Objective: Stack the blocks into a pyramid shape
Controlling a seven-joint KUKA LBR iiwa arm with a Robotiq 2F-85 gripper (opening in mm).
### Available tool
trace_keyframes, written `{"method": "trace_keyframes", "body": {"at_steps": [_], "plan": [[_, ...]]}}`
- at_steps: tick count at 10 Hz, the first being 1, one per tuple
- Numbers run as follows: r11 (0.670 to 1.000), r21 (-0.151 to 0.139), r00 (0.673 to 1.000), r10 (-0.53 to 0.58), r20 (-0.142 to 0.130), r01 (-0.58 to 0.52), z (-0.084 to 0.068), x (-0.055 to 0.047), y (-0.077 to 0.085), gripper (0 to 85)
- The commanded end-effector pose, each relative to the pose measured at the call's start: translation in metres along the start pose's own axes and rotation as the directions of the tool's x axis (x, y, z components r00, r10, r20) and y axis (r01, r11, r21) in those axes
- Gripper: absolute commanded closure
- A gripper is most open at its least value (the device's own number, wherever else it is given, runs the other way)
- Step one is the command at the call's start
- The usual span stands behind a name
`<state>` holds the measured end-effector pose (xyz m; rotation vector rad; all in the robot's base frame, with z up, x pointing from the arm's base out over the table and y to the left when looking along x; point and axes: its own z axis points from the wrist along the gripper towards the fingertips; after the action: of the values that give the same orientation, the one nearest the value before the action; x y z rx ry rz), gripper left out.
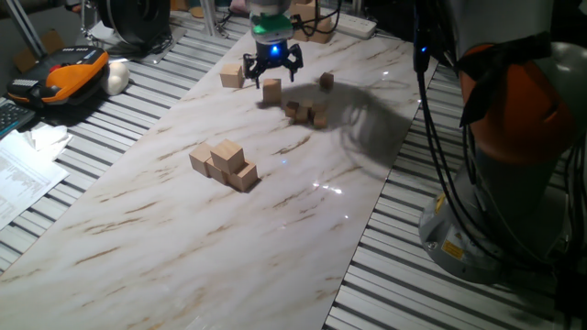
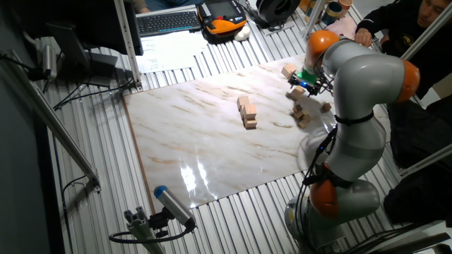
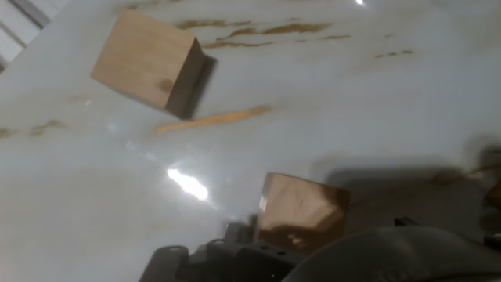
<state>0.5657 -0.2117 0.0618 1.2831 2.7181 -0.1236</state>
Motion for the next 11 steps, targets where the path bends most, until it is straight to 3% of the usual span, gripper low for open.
{"method": "trace_keyframes", "body": {"at_steps": [1, 4, 6, 7, 10, 11], "plan": [[1.0, -0.012, 1.0, 0.004, -0.011, -0.004, 0.0, -0.002, 0.0, 0.0], [1.0, 0.005, 1.0, 0.015, 0.004, -0.015, 0.008, -0.001, 0.001, 0.0], [1.0, -0.004, 1.0, 0.016, -0.004, -0.016, 0.012, -0.001, 0.001, 0.0], [1.0, -0.004, 1.0, 0.019, 0.0, -0.019, 0.016, 0.001, 0.002, 17.0], [1.0, -0.009, 1.0, 0.007, 0.001, -0.007, 0.023, 0.004, 0.002, 17.0], [1.0, -0.004, 1.0, -0.012, 0.014, 0.012, 0.024, 0.003, 0.002, 17.0]]}}
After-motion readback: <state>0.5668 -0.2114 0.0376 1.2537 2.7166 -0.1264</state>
